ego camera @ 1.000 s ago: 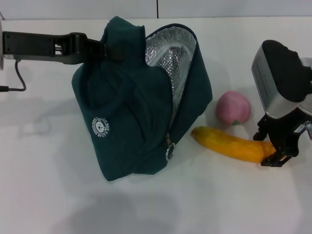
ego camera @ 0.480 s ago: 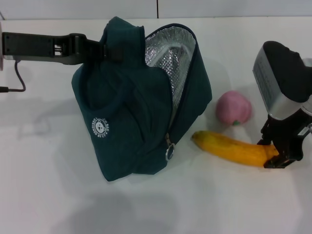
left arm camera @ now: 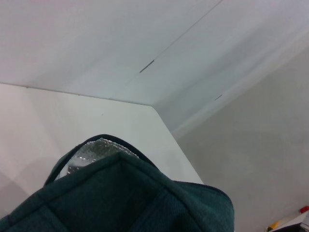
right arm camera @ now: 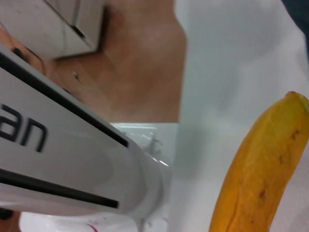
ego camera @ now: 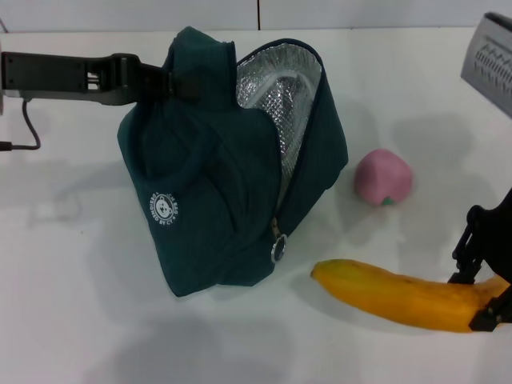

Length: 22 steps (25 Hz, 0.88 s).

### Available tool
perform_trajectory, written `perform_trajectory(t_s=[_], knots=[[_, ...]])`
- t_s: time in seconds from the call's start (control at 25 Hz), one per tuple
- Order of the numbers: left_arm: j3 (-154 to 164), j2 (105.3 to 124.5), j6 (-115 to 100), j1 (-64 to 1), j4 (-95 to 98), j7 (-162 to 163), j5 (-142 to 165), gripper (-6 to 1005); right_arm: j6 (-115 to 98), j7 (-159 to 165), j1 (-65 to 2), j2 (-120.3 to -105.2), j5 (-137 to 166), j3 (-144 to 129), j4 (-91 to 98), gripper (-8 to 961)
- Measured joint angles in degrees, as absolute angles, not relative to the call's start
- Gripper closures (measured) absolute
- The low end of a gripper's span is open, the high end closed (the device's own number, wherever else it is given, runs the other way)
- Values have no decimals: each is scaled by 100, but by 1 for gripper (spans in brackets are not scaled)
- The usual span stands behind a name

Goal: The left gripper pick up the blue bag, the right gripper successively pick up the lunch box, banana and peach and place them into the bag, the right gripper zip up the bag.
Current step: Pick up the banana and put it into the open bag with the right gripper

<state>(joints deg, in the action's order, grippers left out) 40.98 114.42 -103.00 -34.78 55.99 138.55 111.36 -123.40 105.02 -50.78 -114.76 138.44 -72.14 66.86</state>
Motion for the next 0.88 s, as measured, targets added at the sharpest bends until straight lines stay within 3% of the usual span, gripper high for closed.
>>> perform_trajectory(t_s=[0.16, 0.36, 0.88], knots=[[4087, 11446, -10297, -3472, 5599, 13858, 11137, 938, -12361, 10560, -5071, -11397, 13462, -7354, 6623, 515], [4086, 11451, -10282, -3478, 5599, 13861, 11141, 938, -12341, 10513, -5045, -11487, 13093, -7242, 6645, 515], [4087, 11439, -10281, -3499, 5483, 13853, 11138, 936, -12201, 10640, -5119, -11491, 11312, -5113, 6117, 515]])
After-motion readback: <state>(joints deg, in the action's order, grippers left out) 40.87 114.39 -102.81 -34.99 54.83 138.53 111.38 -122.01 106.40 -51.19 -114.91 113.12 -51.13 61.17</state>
